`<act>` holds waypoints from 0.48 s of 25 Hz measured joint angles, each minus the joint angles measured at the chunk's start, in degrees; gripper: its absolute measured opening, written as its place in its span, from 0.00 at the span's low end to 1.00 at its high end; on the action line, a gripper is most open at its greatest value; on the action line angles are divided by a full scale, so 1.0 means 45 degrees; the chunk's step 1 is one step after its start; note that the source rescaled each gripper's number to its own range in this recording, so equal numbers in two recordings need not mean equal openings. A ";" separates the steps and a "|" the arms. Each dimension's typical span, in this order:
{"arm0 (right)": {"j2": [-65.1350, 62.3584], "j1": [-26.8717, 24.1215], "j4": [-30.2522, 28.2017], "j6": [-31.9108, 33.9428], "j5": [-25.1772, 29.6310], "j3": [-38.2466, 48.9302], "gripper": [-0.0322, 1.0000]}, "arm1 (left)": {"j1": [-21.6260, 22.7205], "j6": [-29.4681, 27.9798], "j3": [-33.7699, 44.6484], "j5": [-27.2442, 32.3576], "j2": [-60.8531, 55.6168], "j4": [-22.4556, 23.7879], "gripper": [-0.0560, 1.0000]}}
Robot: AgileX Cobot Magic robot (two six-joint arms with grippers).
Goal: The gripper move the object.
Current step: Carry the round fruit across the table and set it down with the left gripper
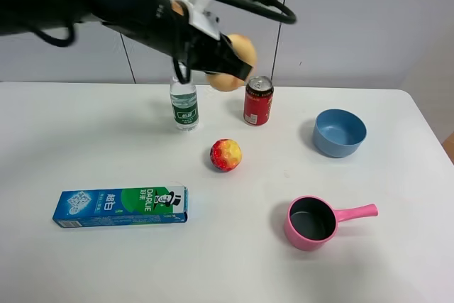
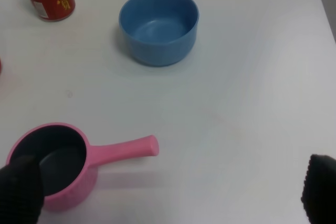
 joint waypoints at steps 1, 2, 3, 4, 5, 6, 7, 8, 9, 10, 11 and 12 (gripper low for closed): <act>0.0000 0.0000 0.0000 0.0000 0.0000 0.0000 1.00 | -0.0195 0.0242 -0.0411 -0.0088 0.0533 0.0000 0.06; 0.0000 0.0000 0.0000 0.0000 0.0000 0.0000 1.00 | -0.0351 0.0515 -0.0801 -0.0154 0.0958 -0.0012 0.06; 0.0000 0.0000 0.0000 0.0000 0.0000 0.0000 1.00 | -0.0471 0.0768 -0.1145 -0.0189 0.1440 -0.0012 0.06; 0.0000 0.0000 0.0000 0.0000 0.0000 0.0000 1.00 | -0.0602 0.1092 -0.1381 -0.0233 0.1880 -0.0012 0.06; 0.0000 0.0000 0.0000 0.0000 0.0000 0.0000 1.00 | -0.0741 0.1447 -0.1559 -0.0288 0.2277 -0.0012 0.06; 0.0000 0.0000 0.0000 0.0000 0.0000 0.0000 1.00 | -0.0902 0.1824 -0.1654 -0.0348 0.2578 -0.0012 0.06; 0.0000 0.0000 0.0000 0.0000 0.0000 0.0000 1.00 | -0.1046 0.2138 -0.1682 -0.0416 0.2923 -0.0012 0.06; 0.0000 0.0000 0.0000 0.0000 0.0000 0.0000 1.00 | -0.1218 0.2502 -0.1680 -0.0440 0.3244 -0.0012 0.06; 0.0000 0.0000 0.0000 0.0000 0.0000 0.0000 1.00 | -0.1375 0.2813 -0.1680 -0.0440 0.3507 -0.0012 0.06; 0.0000 0.0000 0.0000 0.0000 0.0000 0.0000 1.00 | -0.1495 0.3039 -0.1680 -0.0440 0.3814 -0.0012 0.06; 0.0000 0.0000 0.0000 0.0000 0.0000 0.0000 1.00 | -0.1577 0.3268 -0.1680 -0.0484 0.4095 -0.0026 0.06; 0.0000 0.0000 0.0000 0.0000 0.0000 0.0000 1.00 | -0.1651 0.3429 -0.1680 -0.0556 0.4356 -0.0038 0.06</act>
